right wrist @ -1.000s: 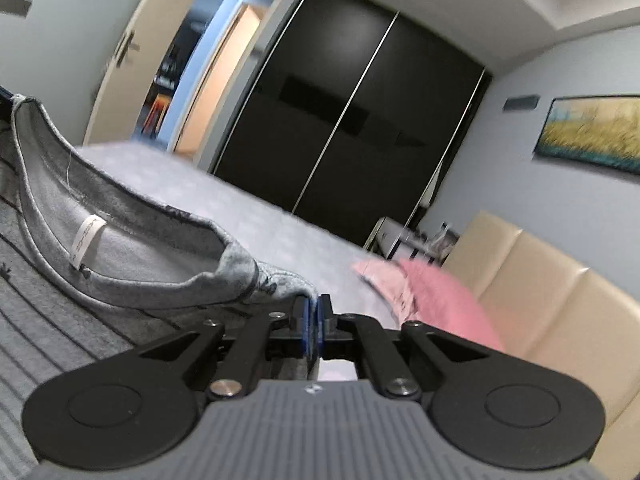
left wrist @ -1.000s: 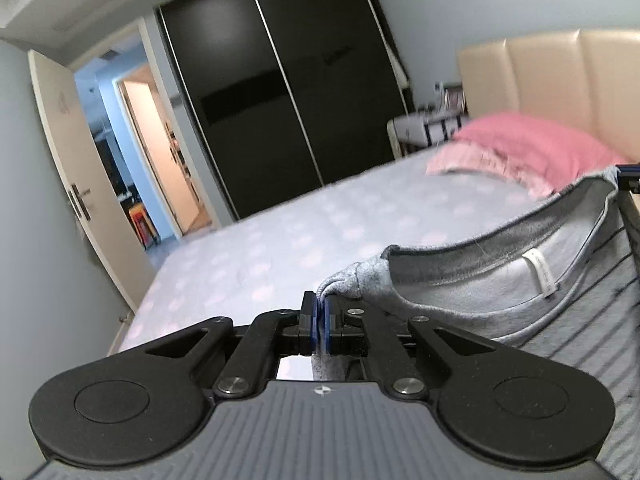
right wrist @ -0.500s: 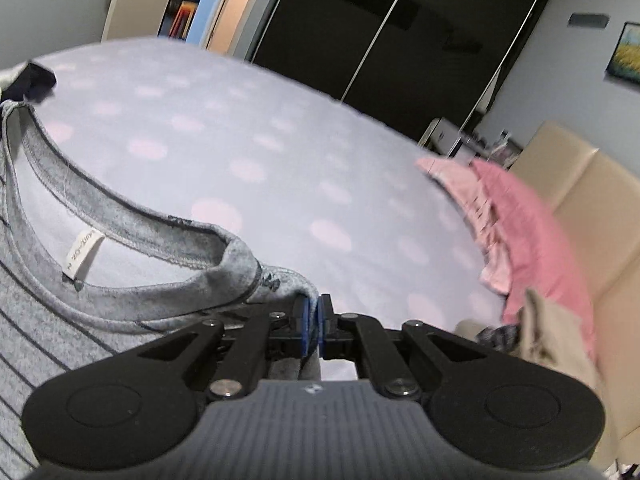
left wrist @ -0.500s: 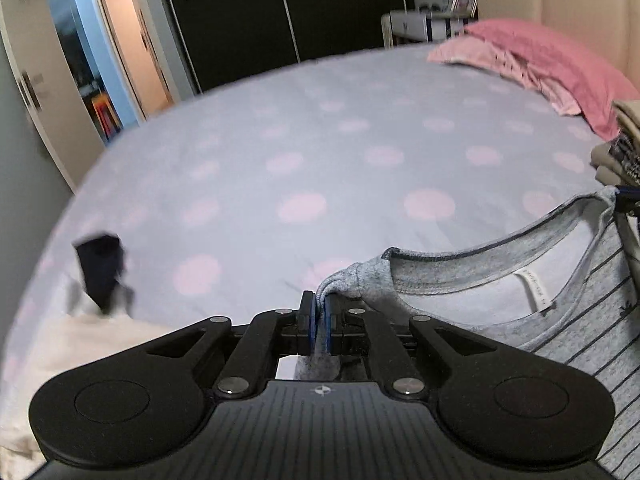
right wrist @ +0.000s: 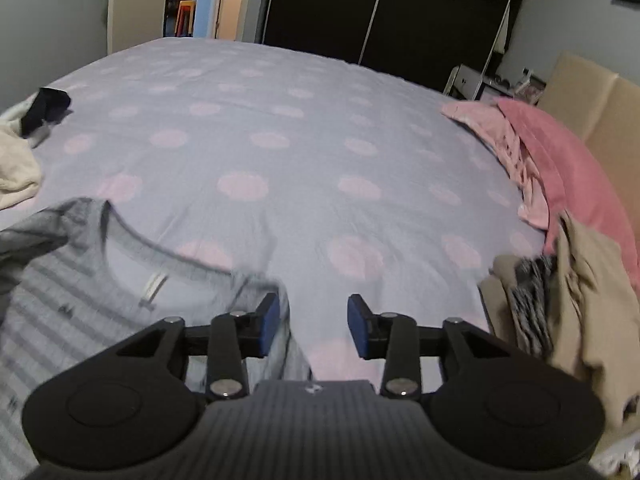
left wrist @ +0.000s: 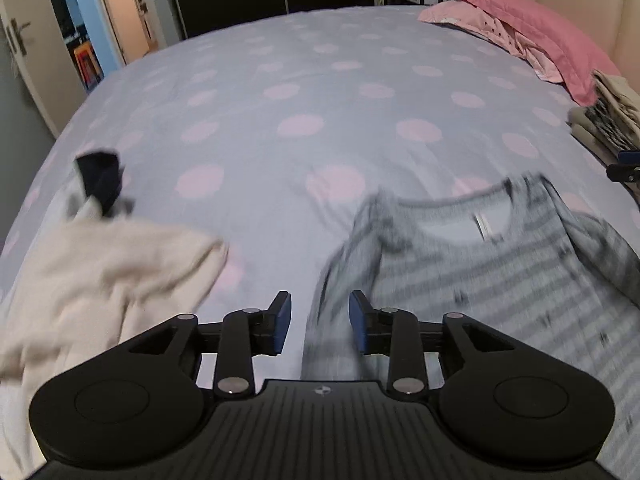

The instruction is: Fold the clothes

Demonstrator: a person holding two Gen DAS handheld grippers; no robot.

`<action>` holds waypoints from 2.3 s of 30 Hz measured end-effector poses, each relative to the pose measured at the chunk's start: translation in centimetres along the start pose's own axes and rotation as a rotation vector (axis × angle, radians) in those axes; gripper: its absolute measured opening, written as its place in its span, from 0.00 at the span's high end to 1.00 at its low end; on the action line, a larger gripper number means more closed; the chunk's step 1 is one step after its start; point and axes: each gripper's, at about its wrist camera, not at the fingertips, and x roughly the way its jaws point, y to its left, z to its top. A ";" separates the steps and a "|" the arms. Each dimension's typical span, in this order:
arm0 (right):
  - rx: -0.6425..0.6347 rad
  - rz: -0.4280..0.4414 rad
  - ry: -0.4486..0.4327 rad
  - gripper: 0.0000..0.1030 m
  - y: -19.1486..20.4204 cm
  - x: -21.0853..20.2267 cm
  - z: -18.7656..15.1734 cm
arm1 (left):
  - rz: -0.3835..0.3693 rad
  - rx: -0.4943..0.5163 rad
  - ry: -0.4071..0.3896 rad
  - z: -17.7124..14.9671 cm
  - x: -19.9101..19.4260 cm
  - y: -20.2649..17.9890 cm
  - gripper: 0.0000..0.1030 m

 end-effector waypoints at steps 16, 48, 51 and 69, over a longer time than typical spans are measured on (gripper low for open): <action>0.191 0.068 0.206 0.46 -7.0 -11.4 -16.3 | -0.006 -0.113 0.170 -15.3 -6.8 0.2 0.62; 0.063 -0.003 0.240 0.95 -5.4 -13.2 -22.1 | 0.001 -0.220 0.124 -18.4 -10.4 -0.3 1.00; 0.103 -0.013 0.210 0.95 -6.5 -14.1 -20.4 | 0.020 -0.278 0.055 -16.4 -12.3 1.6 1.00; 0.309 -0.340 0.174 0.96 -19.2 -11.8 -8.1 | 0.348 -0.409 -0.038 -6.0 -13.8 14.8 1.00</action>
